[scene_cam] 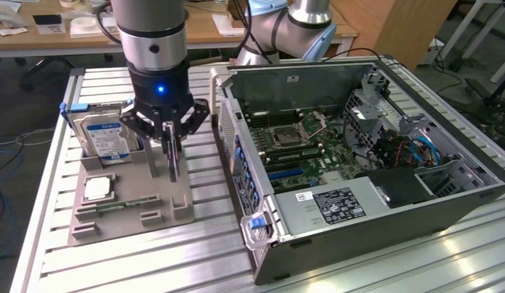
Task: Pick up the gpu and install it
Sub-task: 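Pick up the gpu and move the gpu toward the slot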
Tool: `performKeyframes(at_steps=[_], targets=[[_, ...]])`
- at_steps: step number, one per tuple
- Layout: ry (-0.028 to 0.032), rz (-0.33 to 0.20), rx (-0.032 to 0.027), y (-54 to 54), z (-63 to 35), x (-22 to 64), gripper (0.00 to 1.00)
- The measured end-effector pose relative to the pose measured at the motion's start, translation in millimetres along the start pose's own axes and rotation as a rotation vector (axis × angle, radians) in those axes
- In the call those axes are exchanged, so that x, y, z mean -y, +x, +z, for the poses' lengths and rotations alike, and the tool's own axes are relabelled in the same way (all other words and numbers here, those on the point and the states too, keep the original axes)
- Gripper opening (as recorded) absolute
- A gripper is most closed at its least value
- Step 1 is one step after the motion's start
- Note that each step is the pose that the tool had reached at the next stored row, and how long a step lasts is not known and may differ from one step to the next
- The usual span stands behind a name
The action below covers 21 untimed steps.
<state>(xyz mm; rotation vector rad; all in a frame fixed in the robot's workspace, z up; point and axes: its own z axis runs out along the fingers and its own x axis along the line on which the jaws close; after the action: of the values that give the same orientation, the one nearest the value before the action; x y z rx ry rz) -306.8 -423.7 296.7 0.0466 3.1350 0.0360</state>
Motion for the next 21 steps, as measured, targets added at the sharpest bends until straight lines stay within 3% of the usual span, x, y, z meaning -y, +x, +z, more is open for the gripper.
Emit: performKeyframes(at_steps=[15, 21], targets=[[-0.0009, 0.000, 0.0000, -0.2, -24.9, -0.5, 0.28], [-0.0018, 0.000, -0.0001, -0.2, -39.7, -0.9, 0.28]])
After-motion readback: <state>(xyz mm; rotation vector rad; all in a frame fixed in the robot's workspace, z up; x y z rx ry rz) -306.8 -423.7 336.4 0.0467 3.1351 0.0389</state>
